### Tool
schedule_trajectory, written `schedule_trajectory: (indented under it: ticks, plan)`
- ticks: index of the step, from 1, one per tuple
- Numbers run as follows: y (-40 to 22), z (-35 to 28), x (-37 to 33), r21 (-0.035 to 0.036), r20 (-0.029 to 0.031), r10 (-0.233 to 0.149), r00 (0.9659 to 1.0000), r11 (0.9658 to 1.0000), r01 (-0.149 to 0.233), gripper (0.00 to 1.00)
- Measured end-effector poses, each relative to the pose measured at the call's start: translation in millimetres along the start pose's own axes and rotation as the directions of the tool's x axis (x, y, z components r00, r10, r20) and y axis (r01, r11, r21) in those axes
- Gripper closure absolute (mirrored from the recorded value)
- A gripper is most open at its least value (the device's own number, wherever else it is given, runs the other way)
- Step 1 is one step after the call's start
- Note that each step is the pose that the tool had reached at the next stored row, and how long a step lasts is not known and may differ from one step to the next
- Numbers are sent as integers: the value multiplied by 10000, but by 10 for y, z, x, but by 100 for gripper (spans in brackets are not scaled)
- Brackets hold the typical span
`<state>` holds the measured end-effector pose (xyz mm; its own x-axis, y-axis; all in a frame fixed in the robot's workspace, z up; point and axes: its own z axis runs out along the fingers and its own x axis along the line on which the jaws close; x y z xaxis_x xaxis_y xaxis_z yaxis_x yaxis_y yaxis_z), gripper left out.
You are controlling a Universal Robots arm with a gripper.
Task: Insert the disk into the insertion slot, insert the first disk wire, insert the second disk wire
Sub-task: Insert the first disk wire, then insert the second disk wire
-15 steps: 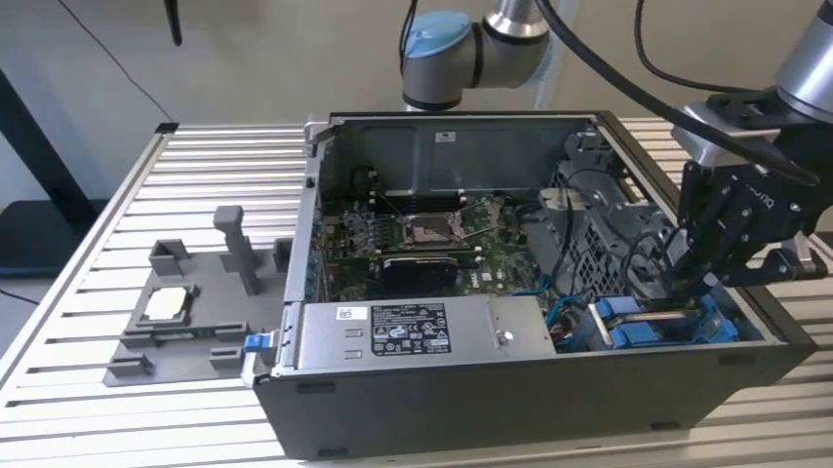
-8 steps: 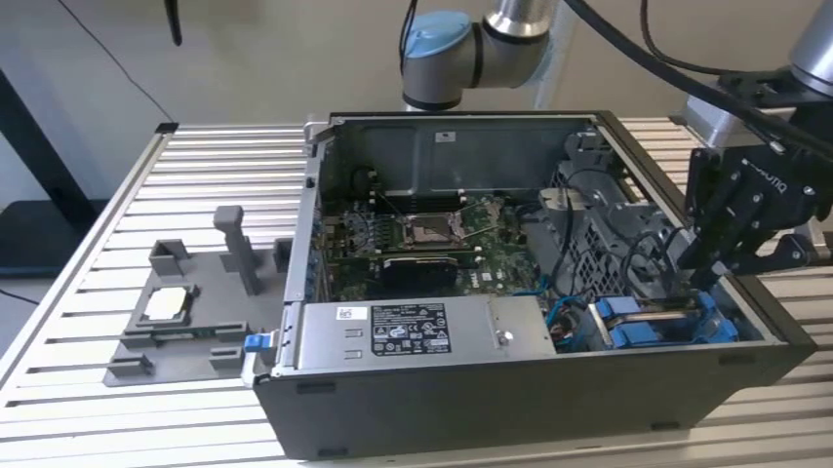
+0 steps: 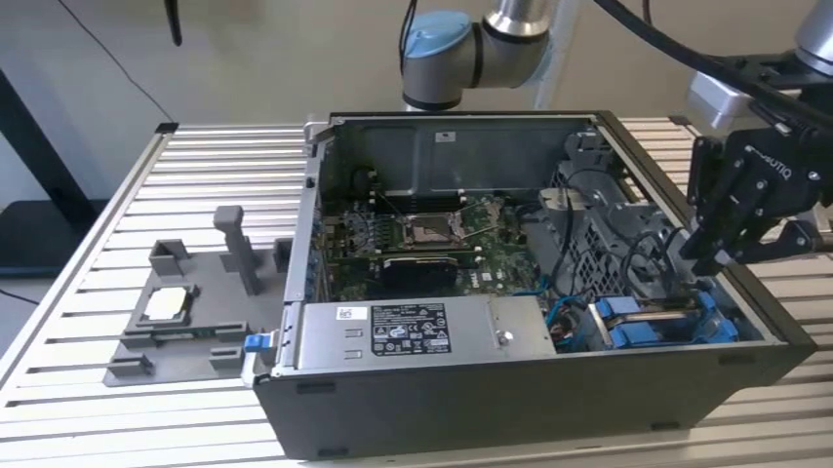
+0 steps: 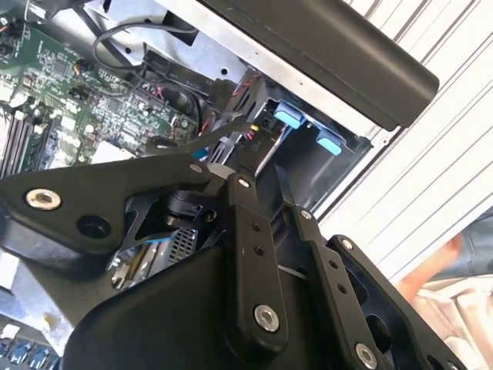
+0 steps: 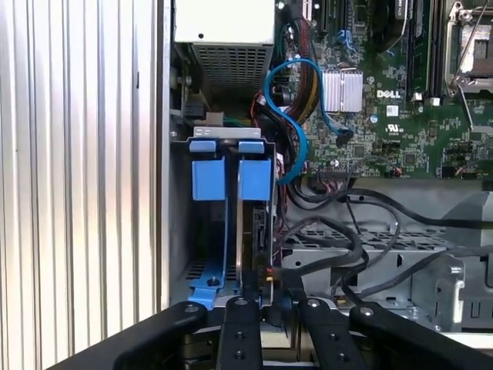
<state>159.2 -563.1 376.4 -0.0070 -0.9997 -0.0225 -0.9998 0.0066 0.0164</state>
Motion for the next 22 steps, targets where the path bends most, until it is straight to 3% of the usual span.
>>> schedule_trajectory:
  ticks: [9, 15, 22]
  plan:
    - [-60, -5, -89, 7, 11, 0, 10000, 10000, 0, 73]
    - [-81, -48, -132, 8, 39, 0, 10000, 10000, 0, 73]
    - [-157, -60, -165, 8, 124, -2, 9999, 10000, 2, 73]
